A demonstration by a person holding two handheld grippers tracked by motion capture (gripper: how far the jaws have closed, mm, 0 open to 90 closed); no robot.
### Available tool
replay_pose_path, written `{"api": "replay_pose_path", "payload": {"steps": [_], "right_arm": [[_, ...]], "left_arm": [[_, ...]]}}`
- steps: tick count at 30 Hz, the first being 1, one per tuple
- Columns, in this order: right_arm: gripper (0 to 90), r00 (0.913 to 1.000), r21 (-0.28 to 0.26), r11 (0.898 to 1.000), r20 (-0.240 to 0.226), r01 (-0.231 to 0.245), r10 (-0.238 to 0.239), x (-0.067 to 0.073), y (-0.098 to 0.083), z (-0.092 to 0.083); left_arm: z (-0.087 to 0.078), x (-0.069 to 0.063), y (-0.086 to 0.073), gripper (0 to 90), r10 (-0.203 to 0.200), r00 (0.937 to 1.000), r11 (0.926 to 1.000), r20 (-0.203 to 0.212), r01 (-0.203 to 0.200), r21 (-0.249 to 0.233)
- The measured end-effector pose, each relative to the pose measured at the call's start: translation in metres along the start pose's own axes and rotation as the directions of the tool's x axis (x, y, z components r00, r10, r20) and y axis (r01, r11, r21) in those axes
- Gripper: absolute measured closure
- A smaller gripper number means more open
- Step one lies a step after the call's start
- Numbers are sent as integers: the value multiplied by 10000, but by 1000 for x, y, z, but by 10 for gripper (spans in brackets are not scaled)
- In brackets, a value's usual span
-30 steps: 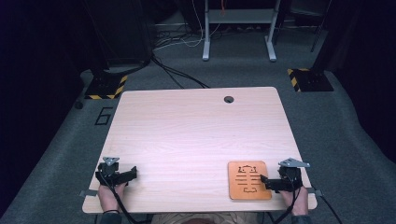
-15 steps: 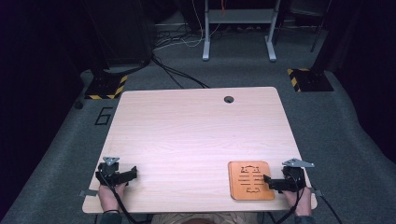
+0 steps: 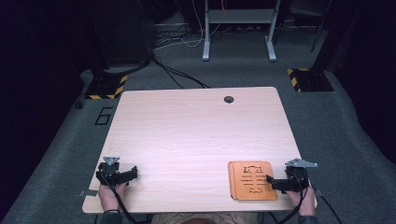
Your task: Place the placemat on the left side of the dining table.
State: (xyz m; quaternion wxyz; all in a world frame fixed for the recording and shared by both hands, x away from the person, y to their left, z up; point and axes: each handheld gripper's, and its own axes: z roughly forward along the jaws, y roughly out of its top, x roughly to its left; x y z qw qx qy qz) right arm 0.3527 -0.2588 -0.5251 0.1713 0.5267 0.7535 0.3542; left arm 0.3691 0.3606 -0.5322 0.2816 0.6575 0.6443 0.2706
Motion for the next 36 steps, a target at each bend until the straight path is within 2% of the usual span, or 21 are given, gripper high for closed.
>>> {"api": "replay_pose_path", "payload": {"steps": [24, 27, 32, 36], "right_arm": [[0, 10000, 30, 10000, 39, -63, 63, -13, -2, -4], [0, 9999, 9, 10000, 115, -70, 70, -14, -2, -4], [0, 9983, 98, 9999, 568, -98, 92, -18, -3, -5], [0, 9983, 51, 9999, 559, -157, 153, -19, -4, -6]], "left_arm": [[0, 0, 0, 3, 15, 10000, 10000, 16, -15, -1], [0, 0, 0, 3, 16, 10000, 10000, 18, -16, -6], [0, 0, 0, 3, 21, 10000, 10000, 16, -21, -15], [0, 0, 0, 3, 24, 10000, 10000, 18, -24, -8]]}}
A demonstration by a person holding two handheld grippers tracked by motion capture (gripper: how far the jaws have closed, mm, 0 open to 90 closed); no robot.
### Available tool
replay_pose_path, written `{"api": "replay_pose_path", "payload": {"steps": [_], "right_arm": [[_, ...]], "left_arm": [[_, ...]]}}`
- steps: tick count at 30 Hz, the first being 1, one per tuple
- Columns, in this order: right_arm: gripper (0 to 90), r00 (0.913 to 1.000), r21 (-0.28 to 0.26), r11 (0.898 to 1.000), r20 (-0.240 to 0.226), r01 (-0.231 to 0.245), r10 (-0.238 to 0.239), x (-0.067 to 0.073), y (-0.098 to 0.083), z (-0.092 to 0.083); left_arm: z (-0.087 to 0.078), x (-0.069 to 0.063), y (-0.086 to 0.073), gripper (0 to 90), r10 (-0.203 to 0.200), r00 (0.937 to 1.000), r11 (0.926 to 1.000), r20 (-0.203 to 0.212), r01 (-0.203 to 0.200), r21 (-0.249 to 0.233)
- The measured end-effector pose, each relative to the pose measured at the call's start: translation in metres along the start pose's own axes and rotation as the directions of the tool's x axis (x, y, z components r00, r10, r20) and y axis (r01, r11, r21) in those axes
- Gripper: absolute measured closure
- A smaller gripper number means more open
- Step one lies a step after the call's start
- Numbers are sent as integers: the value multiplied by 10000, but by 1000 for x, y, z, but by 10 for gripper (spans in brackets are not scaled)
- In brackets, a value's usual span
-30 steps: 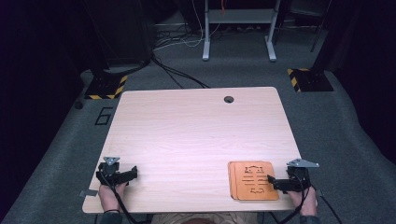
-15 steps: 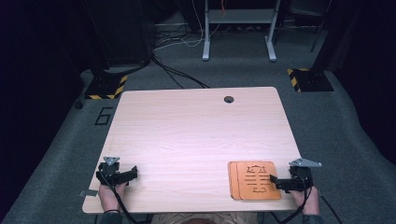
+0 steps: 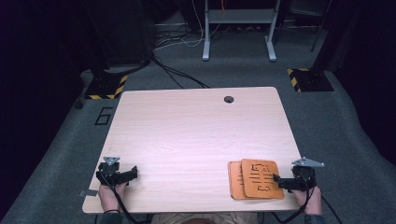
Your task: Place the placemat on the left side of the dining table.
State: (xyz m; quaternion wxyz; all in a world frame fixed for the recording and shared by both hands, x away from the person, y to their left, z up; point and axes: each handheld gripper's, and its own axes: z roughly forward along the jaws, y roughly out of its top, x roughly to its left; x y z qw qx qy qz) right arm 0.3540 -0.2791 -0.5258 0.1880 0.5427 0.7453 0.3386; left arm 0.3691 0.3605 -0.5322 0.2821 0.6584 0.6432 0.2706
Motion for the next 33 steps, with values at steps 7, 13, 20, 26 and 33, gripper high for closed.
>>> {"api": "replay_pose_path", "payload": {"steps": [7, 13, 20, 26, 33], "right_arm": [[0, 10000, -57, 10000, 26, 4, -4, 0, 0, 0], [0, 10000, -103, 9999, 73, -38, 39, 0, -1, 0], [0, 9999, -177, 9998, 88, -68, 69, 0, -2, 0], [0, 9999, -198, 9998, 97, -32, 34, 0, -2, 0], [0, 9999, -226, 9997, 133, -52, 55, 1, -3, -1]], "left_arm": [[-1, -2, -1, 0, 33, 10000, 10000, -13, -33, 16], [-3, -18, 0, 0, 150, 9988, 9999, 467, -147, -79], [-7, -49, 6, 0, 805, 9886, 9967, 1273, -788, -180], [-10, -72, 11, 0, 985, 9756, 9951, 1964, -963, -206], [-16, -101, 19, 0, 1571, 9534, 9876, 2576, -1518, -405]]}}
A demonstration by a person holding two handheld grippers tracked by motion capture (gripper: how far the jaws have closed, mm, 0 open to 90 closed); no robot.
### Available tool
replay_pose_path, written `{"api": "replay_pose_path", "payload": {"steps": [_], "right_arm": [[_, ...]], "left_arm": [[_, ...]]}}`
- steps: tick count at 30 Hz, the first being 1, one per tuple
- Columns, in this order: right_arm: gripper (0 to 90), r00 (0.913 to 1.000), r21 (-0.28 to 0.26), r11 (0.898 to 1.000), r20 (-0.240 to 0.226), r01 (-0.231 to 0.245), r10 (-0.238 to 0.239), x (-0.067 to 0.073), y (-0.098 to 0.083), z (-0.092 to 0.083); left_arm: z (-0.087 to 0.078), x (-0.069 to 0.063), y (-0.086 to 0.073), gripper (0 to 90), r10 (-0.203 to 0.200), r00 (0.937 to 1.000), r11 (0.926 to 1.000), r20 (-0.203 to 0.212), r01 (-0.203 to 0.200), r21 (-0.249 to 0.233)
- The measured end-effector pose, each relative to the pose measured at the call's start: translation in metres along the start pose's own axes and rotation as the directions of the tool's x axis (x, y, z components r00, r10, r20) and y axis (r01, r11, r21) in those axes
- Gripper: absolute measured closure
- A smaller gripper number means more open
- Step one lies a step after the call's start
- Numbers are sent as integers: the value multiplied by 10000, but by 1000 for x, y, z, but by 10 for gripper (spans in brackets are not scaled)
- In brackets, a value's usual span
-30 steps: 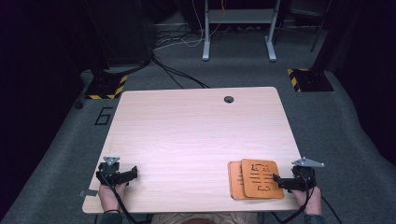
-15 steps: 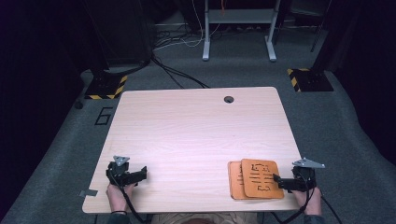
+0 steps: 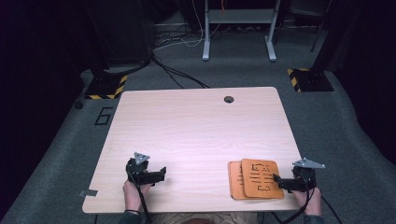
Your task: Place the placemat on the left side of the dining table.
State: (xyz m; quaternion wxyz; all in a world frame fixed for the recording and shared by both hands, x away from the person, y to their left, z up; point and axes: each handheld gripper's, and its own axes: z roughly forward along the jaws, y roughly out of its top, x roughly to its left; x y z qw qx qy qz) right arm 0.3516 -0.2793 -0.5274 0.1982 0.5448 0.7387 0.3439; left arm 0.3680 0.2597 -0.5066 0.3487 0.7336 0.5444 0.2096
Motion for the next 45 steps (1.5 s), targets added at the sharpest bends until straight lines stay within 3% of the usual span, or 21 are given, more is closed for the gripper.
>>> {"api": "replay_pose_path", "payload": {"steps": [9, 18, 23, 24, 29, 39, 40, 42, 45], "right_arm": [[0, 10000, -25, 10000, 15, -61, 61, 0, 0, 0], [0, 10000, -31, 10000, 12, -75, 75, 0, -1, 0], [0, 10000, -45, 9999, 28, -92, 92, 0, -1, 0], [0, 10000, -40, 10000, 44, -75, 75, 0, -1, 0], [0, 9999, -51, 9999, 50, -87, 88, 0, -1, 0], [0, 9999, -62, 9999, 55, -93, 93, 0, -1, 0], [0, 9999, -63, 9999, 56, -90, 90, 0, -1, 0], [0, 9999, -65, 9999, 57, -92, 93, 0, -1, 0], [0, 9999, -74, 9999, 66, -95, 96, 0, -1, 0]], "left_arm": [[6, -26, 12, 2, 488, 9954, 9986, 829, -503, 152], [12, -52, 24, 8, 892, 9823, 9952, 1646, -945, 249], [16, -66, 30, 7, 1221, 9729, 9913, 1962, -1294, 249], [18, -71, 32, 5, 1322, 9686, 9898, 2107, -1405, 245], [23, -84, 36, 0, 1454, 9634, 9877, 2254, -1545, 232], [33, -114, 45, 0, 1892, 9439, 9783, 2708, -2047, 303], [33, -116, 46, 0, 1989, 9393, 9758, 2794, -2162, 319], [35, -123, 47, 0, 1992, 9369, 9761, 2874, -2156, 261], [40, -135, 49, 0, 2212, 9246, 9702, 3101, -2409, 262]]}}
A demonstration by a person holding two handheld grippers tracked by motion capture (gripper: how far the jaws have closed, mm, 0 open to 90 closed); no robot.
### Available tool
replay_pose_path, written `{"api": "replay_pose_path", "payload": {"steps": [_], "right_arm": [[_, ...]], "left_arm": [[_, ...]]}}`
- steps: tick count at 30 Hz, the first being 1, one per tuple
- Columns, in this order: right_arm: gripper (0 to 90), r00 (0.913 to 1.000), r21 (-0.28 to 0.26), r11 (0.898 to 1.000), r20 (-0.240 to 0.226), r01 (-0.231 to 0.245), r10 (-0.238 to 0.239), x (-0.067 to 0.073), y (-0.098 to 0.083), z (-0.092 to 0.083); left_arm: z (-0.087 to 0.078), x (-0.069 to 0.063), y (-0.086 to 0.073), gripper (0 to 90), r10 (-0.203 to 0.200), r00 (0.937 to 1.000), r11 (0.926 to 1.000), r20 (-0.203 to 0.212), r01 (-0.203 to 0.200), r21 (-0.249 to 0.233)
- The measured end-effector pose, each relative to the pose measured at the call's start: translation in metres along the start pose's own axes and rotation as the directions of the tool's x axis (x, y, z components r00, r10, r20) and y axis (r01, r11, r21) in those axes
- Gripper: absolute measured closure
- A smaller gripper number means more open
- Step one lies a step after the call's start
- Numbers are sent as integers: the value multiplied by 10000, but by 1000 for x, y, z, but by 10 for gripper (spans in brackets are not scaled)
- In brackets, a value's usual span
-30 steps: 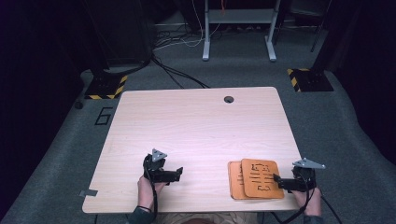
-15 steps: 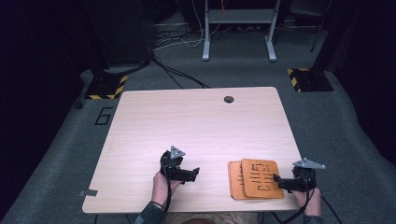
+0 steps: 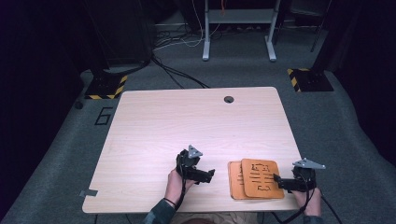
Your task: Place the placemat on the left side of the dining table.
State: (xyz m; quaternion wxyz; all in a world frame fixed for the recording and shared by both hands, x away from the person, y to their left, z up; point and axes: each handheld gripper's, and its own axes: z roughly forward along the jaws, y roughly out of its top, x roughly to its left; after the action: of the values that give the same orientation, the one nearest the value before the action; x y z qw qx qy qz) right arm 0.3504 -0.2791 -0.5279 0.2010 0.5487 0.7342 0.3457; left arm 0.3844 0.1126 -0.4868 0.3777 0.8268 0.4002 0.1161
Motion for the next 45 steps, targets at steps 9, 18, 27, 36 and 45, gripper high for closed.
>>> {"api": "replay_pose_path", "payload": {"steps": [9, 18, 27, 36, 45], "right_arm": [[0, 10000, -12, 10000, 12, -6, 6, 0, 0, 0], [0, 10000, -46, 10000, -2, 6, -6, 0, -1, 0], [1, 10000, -84, 10000, 48, -15, 15, 0, -1, 0], [1, 10000, -88, 10000, 52, -14, 14, 0, -1, 0], [1, 10000, -95, 10000, 56, -23, 24, 0, -1, 0]], "left_arm": [[14, -17, 6, 0, 280, 9992, 9995, 298, -285, 169], [24, -33, 16, 0, 424, 9982, 9990, 424, -418, -149], [43, -56, 25, 0, 873, 9926, 9956, 848, -899, 278], [62, -79, 36, 0, 643, 9845, 9931, 1634, -792, 867], [76, -100, 44, 14, 870, 9734, 9823, 2118, -1193, 1447]]}}
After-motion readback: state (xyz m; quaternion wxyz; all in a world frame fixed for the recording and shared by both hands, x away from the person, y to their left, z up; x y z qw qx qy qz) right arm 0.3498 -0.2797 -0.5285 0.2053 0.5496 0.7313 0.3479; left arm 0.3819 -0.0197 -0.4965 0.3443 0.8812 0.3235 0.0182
